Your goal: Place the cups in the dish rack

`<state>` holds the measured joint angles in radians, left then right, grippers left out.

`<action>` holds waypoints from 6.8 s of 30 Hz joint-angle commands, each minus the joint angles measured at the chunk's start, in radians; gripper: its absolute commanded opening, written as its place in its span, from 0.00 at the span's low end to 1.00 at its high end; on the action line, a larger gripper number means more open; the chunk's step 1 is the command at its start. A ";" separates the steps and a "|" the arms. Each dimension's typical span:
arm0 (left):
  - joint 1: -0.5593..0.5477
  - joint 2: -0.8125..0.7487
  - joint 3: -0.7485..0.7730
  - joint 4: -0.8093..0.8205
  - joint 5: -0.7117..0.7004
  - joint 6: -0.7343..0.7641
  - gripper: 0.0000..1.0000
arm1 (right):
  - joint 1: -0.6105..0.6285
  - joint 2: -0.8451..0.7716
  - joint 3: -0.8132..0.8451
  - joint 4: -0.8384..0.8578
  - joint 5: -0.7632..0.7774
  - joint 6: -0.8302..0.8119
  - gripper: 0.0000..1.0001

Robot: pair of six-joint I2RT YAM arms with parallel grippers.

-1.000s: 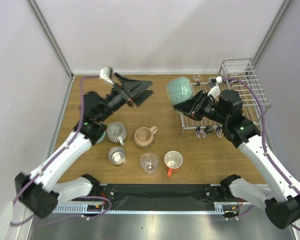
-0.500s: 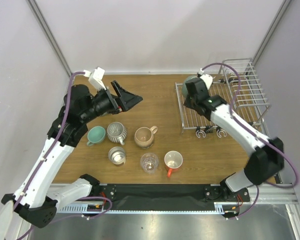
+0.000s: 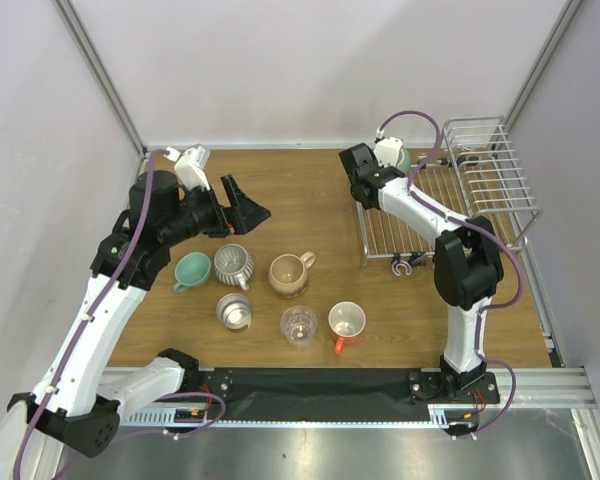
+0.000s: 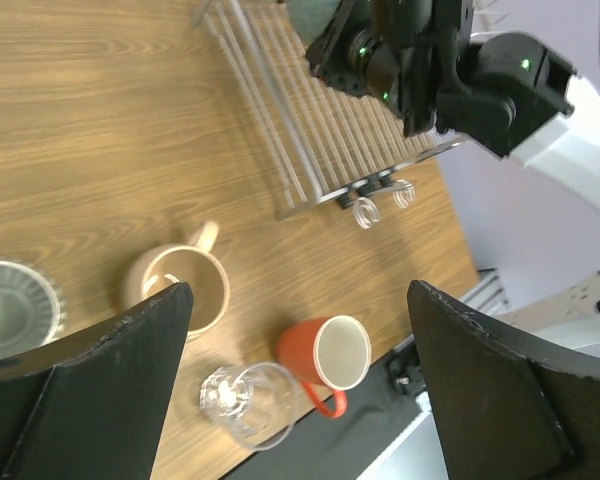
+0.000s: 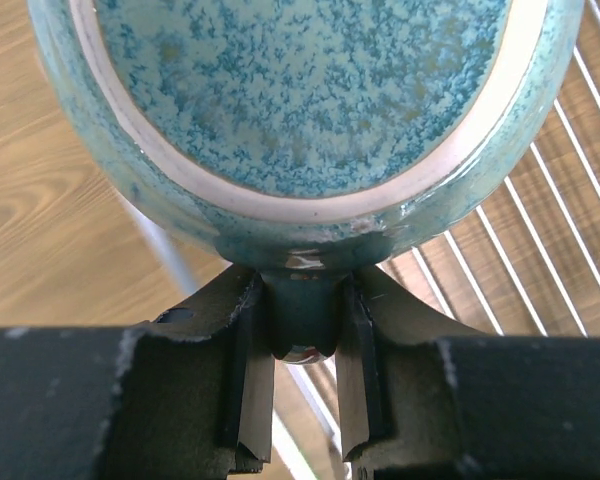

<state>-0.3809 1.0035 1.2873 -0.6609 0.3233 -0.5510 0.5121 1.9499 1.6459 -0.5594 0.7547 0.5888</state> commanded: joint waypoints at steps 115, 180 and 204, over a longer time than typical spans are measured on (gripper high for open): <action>-0.191 0.688 0.061 -0.310 -0.389 0.032 0.69 | 0.111 -0.801 -0.230 -0.531 -0.701 0.028 0.95; -0.349 -0.036 -0.198 0.943 -0.032 0.752 0.00 | 0.057 -0.749 -0.357 0.469 -1.628 1.264 0.78; -0.378 -0.014 -0.164 0.843 0.019 0.864 0.00 | 0.111 -0.753 -0.417 0.538 -1.545 1.402 0.00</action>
<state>-0.7124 1.0077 1.0660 0.0910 0.2256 0.3344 0.6193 1.1934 1.2301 -0.1066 -0.8551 1.9877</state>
